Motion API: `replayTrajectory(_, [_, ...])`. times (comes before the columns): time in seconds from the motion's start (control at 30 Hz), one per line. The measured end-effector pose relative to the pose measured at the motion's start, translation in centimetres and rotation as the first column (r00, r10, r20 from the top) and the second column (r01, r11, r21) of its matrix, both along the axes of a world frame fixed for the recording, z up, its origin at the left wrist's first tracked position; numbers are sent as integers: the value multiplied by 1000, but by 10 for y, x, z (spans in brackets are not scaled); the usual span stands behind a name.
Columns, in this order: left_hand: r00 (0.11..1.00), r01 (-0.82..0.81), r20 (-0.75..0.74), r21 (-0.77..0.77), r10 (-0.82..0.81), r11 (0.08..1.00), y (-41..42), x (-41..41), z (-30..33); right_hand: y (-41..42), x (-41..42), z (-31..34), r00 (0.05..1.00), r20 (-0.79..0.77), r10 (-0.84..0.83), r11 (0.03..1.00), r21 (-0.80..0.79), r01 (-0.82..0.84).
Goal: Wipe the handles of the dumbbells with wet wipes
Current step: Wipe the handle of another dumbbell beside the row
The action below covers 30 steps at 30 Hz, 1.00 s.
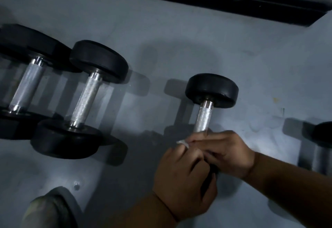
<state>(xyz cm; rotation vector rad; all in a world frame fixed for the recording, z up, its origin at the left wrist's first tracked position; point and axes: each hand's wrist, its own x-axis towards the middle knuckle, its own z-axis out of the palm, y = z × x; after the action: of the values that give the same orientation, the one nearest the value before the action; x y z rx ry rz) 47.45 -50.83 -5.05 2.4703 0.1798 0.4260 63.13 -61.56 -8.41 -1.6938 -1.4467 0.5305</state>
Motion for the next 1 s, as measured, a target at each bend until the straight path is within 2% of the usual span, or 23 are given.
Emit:
replayTrajectory(0.07, [1000, -8, 5, 2, 8, 1000, 1, 0, -1, 9, 10, 1, 998, 62, 31, 999, 2, -32])
replayTrajectory(0.13, [1000, -13, 7, 14, 13, 1000, 0, 0, 0, 19, 29, 3, 984, 104, -148, 989, 30, 145])
replayTrajectory(0.17, [1000, -13, 5, 19, 13, 1000, -1, 0, 0, 19, 36, 4, 966, 66, -251, 968, 28, 250])
replayTrajectory(0.23, [1000, -10, 2, 44, 10, 999, -5, 0, 2, 13, 33, 5, 949, 42, -312, 950, 22, 312])
replayTrajectory(0.37, [1000, -23, 14, 64, 22, 998, -10, 2, 3, -5, -4, 2, 1000, -6, 3, 1000, -24, -3])
replayTrajectory(0.43, [999, -31, 22, 62, 29, 998, -9, 3, 2, 3, 9, 2, 995, 84, 60, 998, -22, -58])
replayTrajectory(0.5, [999, -35, 12, 81, 34, 996, -10, 3, 1, 14, 33, 4, 987, 123, -107, 994, 4, 107])
replayTrajectory(0.53, [999, -37, 4, 92, 37, 995, -12, 2, 1, 16, 40, 6, 972, 84, -218, 976, 7, 218])
replayTrajectory(0.6, [999, -32, -7, 110, 33, 993, -17, 2, 2, 12, 37, 6, 949, 59, -310, 951, 10, 310])
replayTrajectory(0.67, [1000, -24, -1, 110, 25, 994, -19, 2, 2, -1, 13, 3, 970, 73, -231, 972, -14, 233])
replayTrajectory(0.77, [999, -41, 24, 90, 39, 995, -16, 3, 1, -9, -6, 1, 1000, 26, -1, 1000, 9, 0])
replayTrajectory(0.8, [999, -43, 23, 96, 40, 994, -15, 3, 1, -4, 1, 1, 996, 83, 27, 1000, 11, -28])
replayTrajectory(0.87, [999, -38, 14, 114, 37, 993, -14, 2, 0, 8, 25, 3, 987, 141, -76, 997, 23, 74])
replayTrajectory(0.93, [999, -36, 2, 118, 36, 992, -16, 1, 1, 13, 40, 4, 959, 67, -276, 961, 10, 276])
replayTrajectory(1.0, [1000, -30, 0, 126, 30, 992, -17, 2, 2, 8, 33, 5, 949, 26, -315, 949, -12, 315])
